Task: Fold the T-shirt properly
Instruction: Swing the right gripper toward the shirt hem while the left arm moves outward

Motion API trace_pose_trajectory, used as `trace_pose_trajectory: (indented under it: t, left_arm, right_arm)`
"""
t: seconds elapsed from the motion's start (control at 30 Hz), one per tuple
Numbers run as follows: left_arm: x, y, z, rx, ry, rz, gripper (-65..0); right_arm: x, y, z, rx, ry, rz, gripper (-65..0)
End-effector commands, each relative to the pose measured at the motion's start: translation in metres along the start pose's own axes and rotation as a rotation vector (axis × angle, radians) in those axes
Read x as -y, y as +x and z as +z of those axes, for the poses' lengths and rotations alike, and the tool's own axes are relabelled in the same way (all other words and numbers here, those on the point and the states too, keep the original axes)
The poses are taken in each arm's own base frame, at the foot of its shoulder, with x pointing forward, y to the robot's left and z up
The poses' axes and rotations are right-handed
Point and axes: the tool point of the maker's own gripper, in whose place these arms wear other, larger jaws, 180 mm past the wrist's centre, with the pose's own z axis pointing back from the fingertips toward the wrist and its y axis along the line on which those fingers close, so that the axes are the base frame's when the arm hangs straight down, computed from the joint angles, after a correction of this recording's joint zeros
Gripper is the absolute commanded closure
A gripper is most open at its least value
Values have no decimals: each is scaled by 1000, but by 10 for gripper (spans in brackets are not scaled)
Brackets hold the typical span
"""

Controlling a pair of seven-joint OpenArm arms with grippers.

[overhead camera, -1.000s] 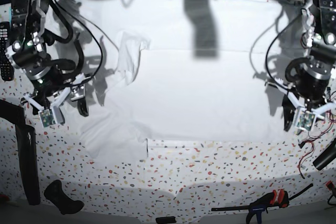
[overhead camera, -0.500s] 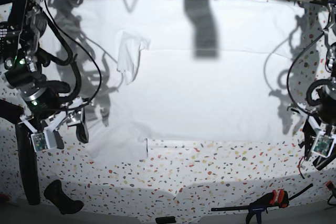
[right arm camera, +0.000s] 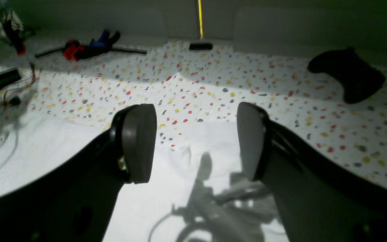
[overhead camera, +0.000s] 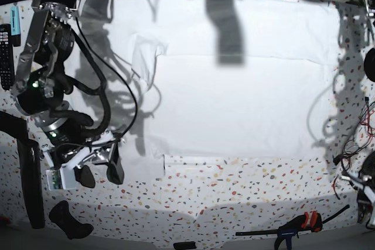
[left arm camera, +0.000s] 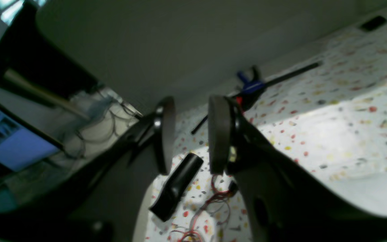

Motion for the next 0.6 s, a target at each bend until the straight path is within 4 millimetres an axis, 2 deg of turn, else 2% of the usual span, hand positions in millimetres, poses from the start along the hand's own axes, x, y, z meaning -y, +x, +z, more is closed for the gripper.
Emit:
trace_pose_trajectory:
  t: [0.0, 0.1, 0.2, 0.3, 0.4, 0.57]
  left_arm:
    - [-19, 23, -6, 61, 26, 5, -163]
    - [-30, 31, -27, 64, -16, 69, -163]
    - [-52, 37, -47, 55, -3, 136, -163]
    - [-68, 26, -68, -35, -21, 181, -167]
    - [-66, 13, -84, -132, -126, 277, -192]
    - [-56, 1, -101, -229, -287, 429, -192]
  right_arm:
    - [2, 20, 2, 61, -1, 28, -372]
    - [1, 19, 2, 60, 4, 33, -372]
    - [1, 18, 2, 56, 4, 33, -372]
    - [1, 16, 2, 43, 4, 33, -372]
    - [1, 14, 2, 36, 4, 33, -372]
    - [1, 13, 2, 30, 4, 33, -372]
